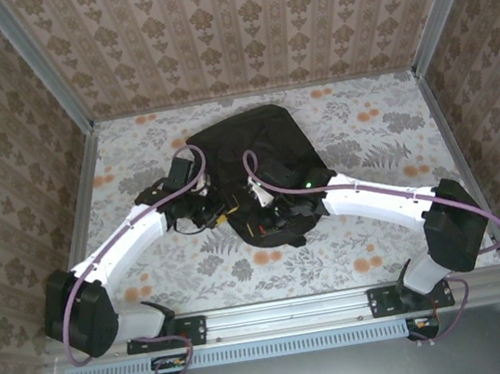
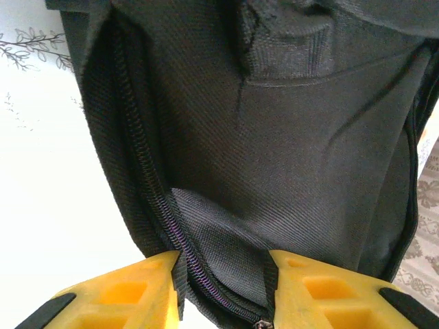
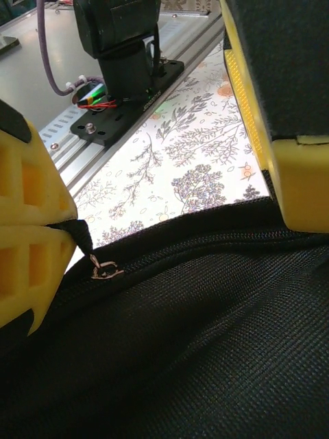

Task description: Pack books, pencil case, and school supplies into a backpack

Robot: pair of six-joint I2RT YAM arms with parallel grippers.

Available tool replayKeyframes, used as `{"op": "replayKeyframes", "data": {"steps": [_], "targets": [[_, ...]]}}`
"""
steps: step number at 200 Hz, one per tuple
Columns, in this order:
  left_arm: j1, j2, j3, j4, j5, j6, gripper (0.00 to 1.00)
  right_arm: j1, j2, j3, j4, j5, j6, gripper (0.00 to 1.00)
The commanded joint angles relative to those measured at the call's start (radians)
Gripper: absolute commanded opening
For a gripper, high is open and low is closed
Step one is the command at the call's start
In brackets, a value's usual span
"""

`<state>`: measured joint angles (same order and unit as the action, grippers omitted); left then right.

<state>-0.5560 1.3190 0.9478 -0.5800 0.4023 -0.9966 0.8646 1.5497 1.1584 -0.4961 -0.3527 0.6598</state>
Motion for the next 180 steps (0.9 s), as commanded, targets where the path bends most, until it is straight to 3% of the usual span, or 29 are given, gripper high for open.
{"op": "replayKeyframes", "data": {"steps": [1, 58, 141, 160, 180], "targets": [[-0.009, -0.029, -0.026, -0.028, -0.023, -0.037, 0.38, 0.000, -0.045, -0.011, 0.031, -0.016, 0.009, 0.00], [0.008, -0.144, -0.100, -0.055, -0.061, -0.046, 0.42, 0.000, -0.030, -0.008, 0.037, -0.019, 0.006, 0.00], [0.017, 0.001, -0.087, 0.073, -0.026, -0.056, 0.39, 0.002, -0.023, -0.009, 0.054, -0.058, 0.013, 0.00], [0.026, 0.027, -0.072, 0.083, -0.021, -0.045, 0.33, 0.004, -0.020, -0.015, 0.035, -0.038, -0.006, 0.00], [0.046, 0.036, -0.067, 0.085, -0.029, -0.029, 0.18, 0.005, -0.026, -0.032, 0.023, -0.018, -0.015, 0.00]]}}
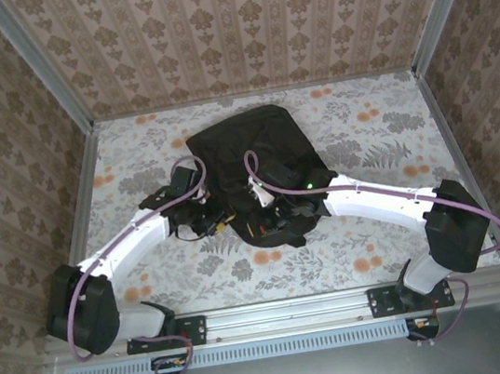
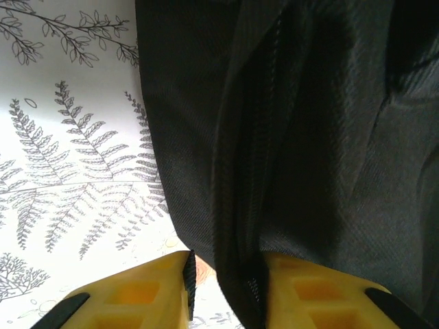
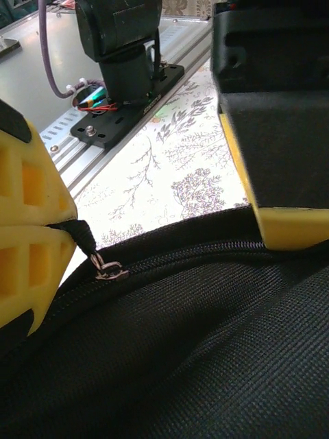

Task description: Pack books, pencil case, and school supplies into a backpack

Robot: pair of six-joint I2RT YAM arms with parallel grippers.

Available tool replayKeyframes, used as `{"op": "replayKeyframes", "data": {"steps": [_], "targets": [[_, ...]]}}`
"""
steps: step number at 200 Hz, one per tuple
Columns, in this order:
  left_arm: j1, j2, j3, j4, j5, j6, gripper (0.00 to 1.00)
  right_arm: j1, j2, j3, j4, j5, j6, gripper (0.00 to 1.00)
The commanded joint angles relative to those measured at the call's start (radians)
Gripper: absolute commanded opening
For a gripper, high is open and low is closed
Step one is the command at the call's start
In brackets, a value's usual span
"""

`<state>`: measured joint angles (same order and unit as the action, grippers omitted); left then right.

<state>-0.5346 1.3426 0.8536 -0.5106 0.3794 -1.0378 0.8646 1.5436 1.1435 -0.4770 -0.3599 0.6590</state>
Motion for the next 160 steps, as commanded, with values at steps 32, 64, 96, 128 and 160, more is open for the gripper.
{"op": "replayKeyframes", "data": {"steps": [32, 64, 96, 128, 160], "targets": [[0.071, 0.004, 0.013, 0.017, -0.006, 0.024, 0.00, 0.009, -0.028, -0.029, -0.042, 0.025, -0.039, 0.00], [0.104, -0.013, 0.020, 0.007, -0.013, 0.043, 0.00, 0.013, -0.038, -0.036, -0.103, 0.057, -0.067, 0.00], [0.128, -0.030, 0.027, -0.020, -0.020, 0.072, 0.00, 0.012, -0.061, -0.056, -0.129, 0.099, -0.084, 0.00], [0.151, -0.054, 0.024, -0.035, -0.019, 0.097, 0.00, 0.006, -0.075, -0.068, -0.161, 0.135, -0.101, 0.00], [0.160, -0.068, 0.031, -0.055, -0.027, 0.127, 0.00, -0.011, -0.099, -0.081, -0.200, 0.172, -0.119, 0.00]]}}
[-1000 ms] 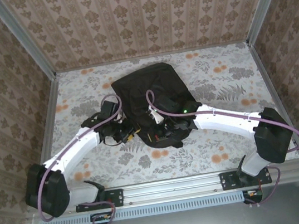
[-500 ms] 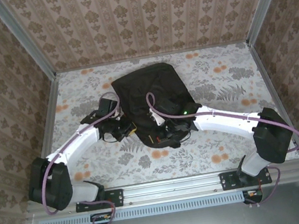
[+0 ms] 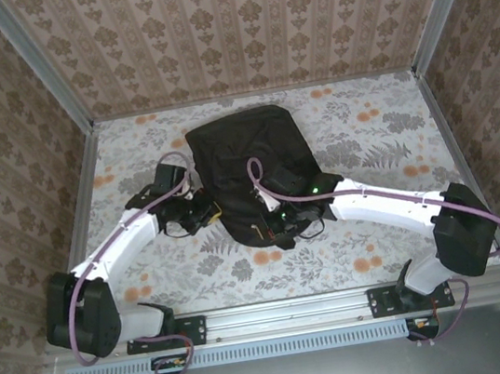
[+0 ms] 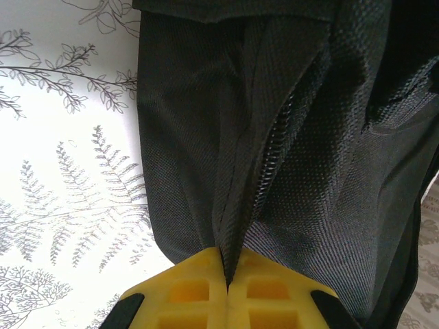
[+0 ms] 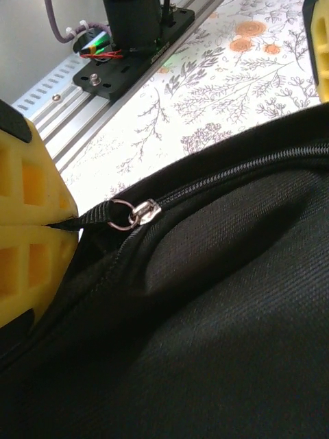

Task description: Pack books, pencil case, and school supplies into a backpack

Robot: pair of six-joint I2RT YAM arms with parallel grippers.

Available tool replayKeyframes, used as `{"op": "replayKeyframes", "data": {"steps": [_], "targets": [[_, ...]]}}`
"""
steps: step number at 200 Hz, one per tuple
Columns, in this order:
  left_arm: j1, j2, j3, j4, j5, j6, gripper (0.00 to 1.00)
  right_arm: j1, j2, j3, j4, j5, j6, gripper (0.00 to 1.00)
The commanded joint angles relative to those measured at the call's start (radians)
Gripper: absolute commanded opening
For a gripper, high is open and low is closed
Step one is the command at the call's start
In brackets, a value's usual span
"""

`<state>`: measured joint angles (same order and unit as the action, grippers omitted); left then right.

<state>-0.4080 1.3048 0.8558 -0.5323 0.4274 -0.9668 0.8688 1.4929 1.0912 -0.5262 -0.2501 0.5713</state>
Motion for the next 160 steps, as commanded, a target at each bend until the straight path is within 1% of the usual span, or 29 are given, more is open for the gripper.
{"op": "replayKeyframes", "data": {"steps": [1, 43, 75, 82, 102, 127, 145, 160], "targets": [[0.034, -0.030, 0.030, -0.034, -0.076, 0.057, 0.00, -0.017, -0.050, -0.030, -0.152, 0.063, -0.031, 0.00], [0.038, -0.026, 0.052, -0.056, -0.082, 0.089, 0.00, -0.041, -0.083, -0.050, -0.171, 0.055, -0.051, 0.00], [0.038, 0.015, 0.088, -0.055, -0.072, 0.138, 0.00, -0.036, -0.095, -0.051, -0.132, -0.043, -0.066, 0.00], [0.038, 0.032, 0.107, -0.062, -0.067, 0.155, 0.00, -0.032, -0.095, -0.049, -0.120, -0.066, -0.067, 0.00], [0.038, 0.091, 0.180, -0.095, -0.055, 0.207, 0.05, -0.018, -0.094, -0.035, -0.097, -0.106, -0.061, 0.00], [0.034, 0.168, 0.276, -0.125, -0.040, 0.252, 0.05, -0.002, -0.055, 0.000, -0.087, -0.117, -0.040, 0.00], [0.018, 0.233, 0.358, -0.168, -0.043, 0.286, 0.05, 0.012, -0.017, 0.023, -0.065, -0.121, -0.022, 0.00], [0.001, 0.278, 0.417, -0.202, -0.046, 0.317, 0.07, 0.020, 0.021, 0.049, -0.044, -0.125, -0.007, 0.00]]}}
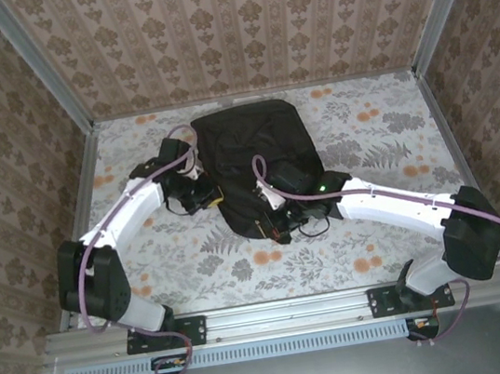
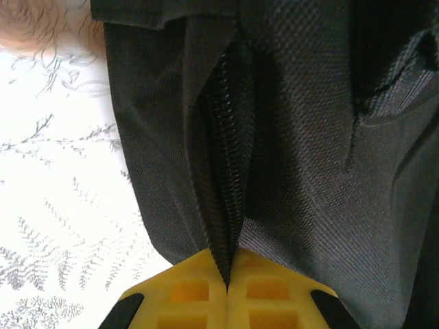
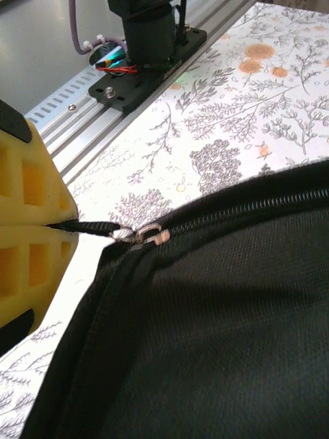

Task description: Pack books, pencil case, and school supplies into a backpack

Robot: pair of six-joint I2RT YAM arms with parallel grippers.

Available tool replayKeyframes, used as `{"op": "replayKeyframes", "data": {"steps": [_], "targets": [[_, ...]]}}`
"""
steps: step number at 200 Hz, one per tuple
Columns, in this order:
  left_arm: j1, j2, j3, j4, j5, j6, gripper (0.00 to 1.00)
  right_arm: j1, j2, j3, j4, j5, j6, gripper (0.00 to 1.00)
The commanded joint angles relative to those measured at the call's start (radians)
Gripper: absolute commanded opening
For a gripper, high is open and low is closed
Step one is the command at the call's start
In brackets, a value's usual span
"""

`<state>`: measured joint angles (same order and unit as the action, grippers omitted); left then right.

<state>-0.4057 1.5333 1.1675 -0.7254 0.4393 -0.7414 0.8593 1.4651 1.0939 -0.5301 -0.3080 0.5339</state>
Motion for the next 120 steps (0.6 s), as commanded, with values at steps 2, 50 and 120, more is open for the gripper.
{"op": "replayKeyframes", "data": {"steps": [2, 50, 120], "targets": [[-0.003, 0.054, 0.111, -0.013, -0.058, 0.093, 0.07, 0.030, 0.054, 0.049, -0.037, -0.066, 0.033, 0.00], [0.042, 0.014, 0.138, -0.085, -0.119, 0.116, 0.35, 0.037, 0.152, 0.152, 0.040, -0.074, 0.105, 0.00], [0.084, -0.276, -0.136, -0.064, -0.109, 0.012, 0.47, 0.055, 0.235, 0.195, 0.177, -0.110, 0.216, 0.00]]}}
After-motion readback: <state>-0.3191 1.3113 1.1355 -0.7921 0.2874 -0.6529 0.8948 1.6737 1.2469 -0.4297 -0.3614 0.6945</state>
